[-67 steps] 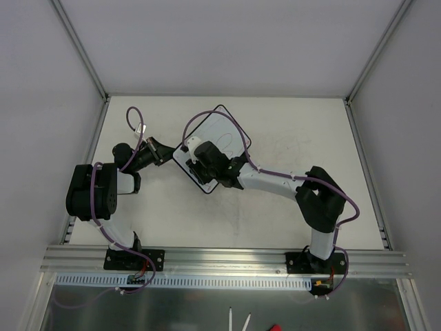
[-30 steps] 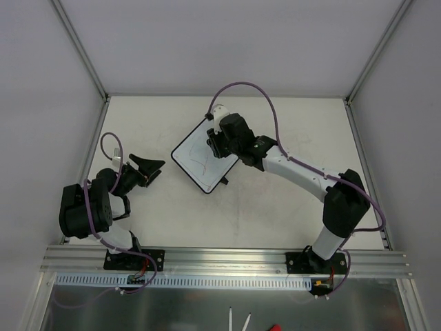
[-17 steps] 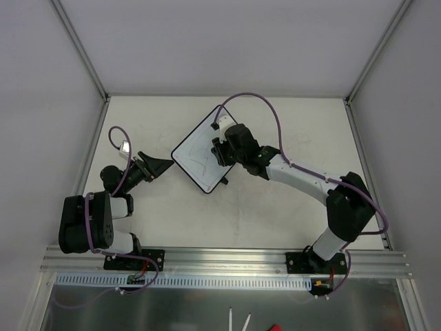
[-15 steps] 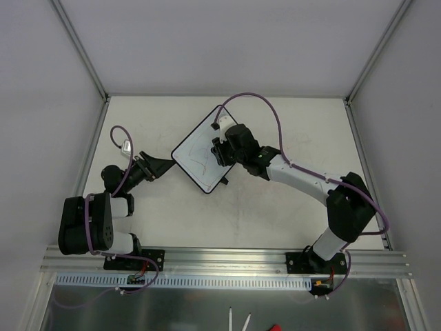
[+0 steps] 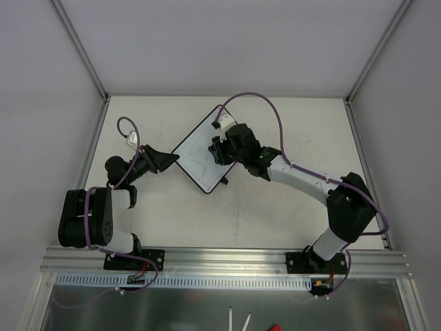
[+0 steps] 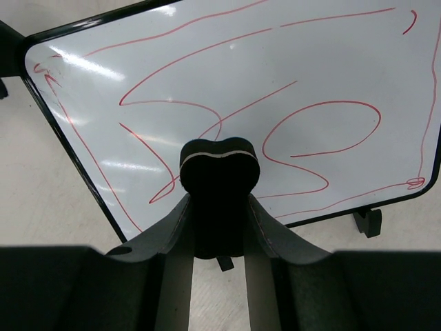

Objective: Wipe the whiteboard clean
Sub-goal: Hold the whiteboard at the whiteboard stand.

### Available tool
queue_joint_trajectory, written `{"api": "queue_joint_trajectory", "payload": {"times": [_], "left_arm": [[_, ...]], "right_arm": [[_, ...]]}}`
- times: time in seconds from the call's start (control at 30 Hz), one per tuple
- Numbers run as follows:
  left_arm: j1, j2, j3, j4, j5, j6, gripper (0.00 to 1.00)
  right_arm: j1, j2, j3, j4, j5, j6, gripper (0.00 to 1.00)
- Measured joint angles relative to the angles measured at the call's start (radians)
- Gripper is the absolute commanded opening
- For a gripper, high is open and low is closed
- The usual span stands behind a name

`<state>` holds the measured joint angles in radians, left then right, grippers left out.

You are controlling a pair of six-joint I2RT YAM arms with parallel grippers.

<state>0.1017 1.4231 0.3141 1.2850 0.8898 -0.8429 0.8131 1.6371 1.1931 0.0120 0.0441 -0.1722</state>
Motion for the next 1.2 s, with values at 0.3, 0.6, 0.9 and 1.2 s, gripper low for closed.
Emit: {"api": "queue_joint_trajectory", "payload": {"times": [0.3,0.6,0.9,1.2], "left_arm": [[-0.024,0.102,0.035,-0.004,0.000,0.000,0.36],[-0.030,0.112,0.049,-0.003,0.000,0.001,0.28],[-0.044,0.113,0.055,-0.003,0.000,0.022,0.21],[-0.051,0.102,0.056,-0.005,-0.010,0.072,0.14]], "right_arm": [[0.000,-0.002,-0.011,0.013,-0.008,0.000,0.00],[-0.005,-0.002,-0.011,0.016,-0.024,0.004,0.00],[-0.005,-0.002,-0.011,0.023,-0.050,0.005,0.00],[-0.005,0.005,-0.011,0.055,-0.106,0.006,0.00]]}}
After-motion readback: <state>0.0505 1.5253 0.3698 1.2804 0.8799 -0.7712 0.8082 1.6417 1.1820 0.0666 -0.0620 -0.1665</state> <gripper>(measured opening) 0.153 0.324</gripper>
